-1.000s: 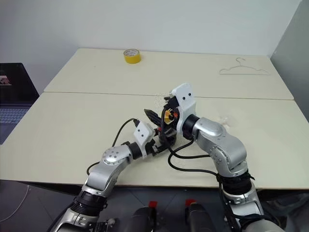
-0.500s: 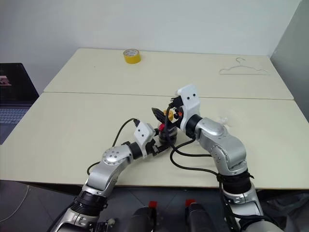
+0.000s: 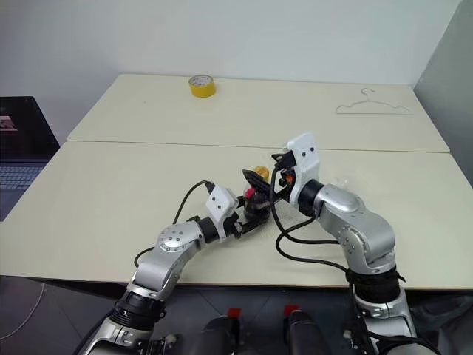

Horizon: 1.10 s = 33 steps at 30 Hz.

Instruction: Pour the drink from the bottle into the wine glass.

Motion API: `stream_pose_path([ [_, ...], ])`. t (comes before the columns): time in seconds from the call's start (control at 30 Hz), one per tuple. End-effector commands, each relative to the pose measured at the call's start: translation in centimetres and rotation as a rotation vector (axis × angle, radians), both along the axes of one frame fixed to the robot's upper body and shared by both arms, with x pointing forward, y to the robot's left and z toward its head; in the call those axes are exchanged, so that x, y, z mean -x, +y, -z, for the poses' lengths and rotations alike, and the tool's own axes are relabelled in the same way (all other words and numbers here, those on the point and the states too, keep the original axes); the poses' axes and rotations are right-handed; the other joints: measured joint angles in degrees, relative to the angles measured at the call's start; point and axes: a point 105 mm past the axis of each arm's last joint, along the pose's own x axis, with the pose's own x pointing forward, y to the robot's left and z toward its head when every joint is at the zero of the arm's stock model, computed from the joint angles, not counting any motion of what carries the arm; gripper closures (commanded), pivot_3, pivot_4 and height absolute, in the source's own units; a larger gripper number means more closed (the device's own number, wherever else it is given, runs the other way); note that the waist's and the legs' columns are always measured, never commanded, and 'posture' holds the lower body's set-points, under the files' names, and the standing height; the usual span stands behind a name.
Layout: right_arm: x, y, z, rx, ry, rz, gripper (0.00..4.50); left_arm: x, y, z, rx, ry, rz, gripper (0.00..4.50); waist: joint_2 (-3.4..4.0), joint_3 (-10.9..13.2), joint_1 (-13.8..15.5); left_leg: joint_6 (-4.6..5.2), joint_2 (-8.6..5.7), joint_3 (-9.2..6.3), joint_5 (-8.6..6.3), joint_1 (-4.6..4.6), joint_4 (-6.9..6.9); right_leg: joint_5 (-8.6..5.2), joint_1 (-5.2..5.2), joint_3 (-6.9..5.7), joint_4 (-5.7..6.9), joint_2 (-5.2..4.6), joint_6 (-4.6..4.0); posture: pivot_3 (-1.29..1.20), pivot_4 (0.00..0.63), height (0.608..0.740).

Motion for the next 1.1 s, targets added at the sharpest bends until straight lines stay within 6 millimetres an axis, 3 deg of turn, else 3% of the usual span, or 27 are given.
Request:
stream_pose_path([
  [0.03,0.4,-1.3,-1.5,-0.035,-0.049,0.013,0.03,0.3,0.4,2.1,-0.047,0.065,-0.006,1.45,0.00,0.00,0.00,0.00,0.00,0.00,0.00,0.00,0.00,0.00,0.00,0.00,0.00,0.00,0.00,0.00,0.150,0.740],
  [0.53,1.7,-2.2,-1.5,-0.086,-0.017,-0.070,0.03,0.4,0.5,2.2,-0.055,0.065,0.000,1.45,0.00,0.00,0.03,0.00,-0.01,0.01,0.00,-0.01,0.00,0.00,0.00,0.01,-0.01,0.02,0.00,0.00,0.150,0.740],
  [0.67,1.9,-2.2,-1.6,-0.088,-0.017,-0.085,0.86,0.4,0.5,2.2,-0.056,0.067,0.001,1.45,0.00,0.00,0.01,0.00,-0.01,0.02,0.00,0.00,0.00,0.00,0.00,0.01,-0.01,0.02,0.00,0.00,0.150,0.740],
  [1.0,1.8,-1.8,-1.9,-0.086,-0.024,-0.101,4.38,0.4,0.6,2.2,-0.055,0.067,-0.007,1.45,0.00,0.00,0.03,0.00,-0.01,0.01,0.00,0.00,0.01,0.00,0.01,0.01,0.00,0.03,0.00,0.00,0.150,0.740],
  [1.1,1.7,-1.9,-2.0,-0.082,-0.030,-0.097,4.49,0.4,0.6,2.3,-0.055,0.068,-0.008,1.45,0.00,0.00,0.04,0.00,-0.01,0.01,0.00,0.00,0.01,0.00,0.01,0.01,-0.01,0.02,0.00,0.00,0.150,0.740],
])
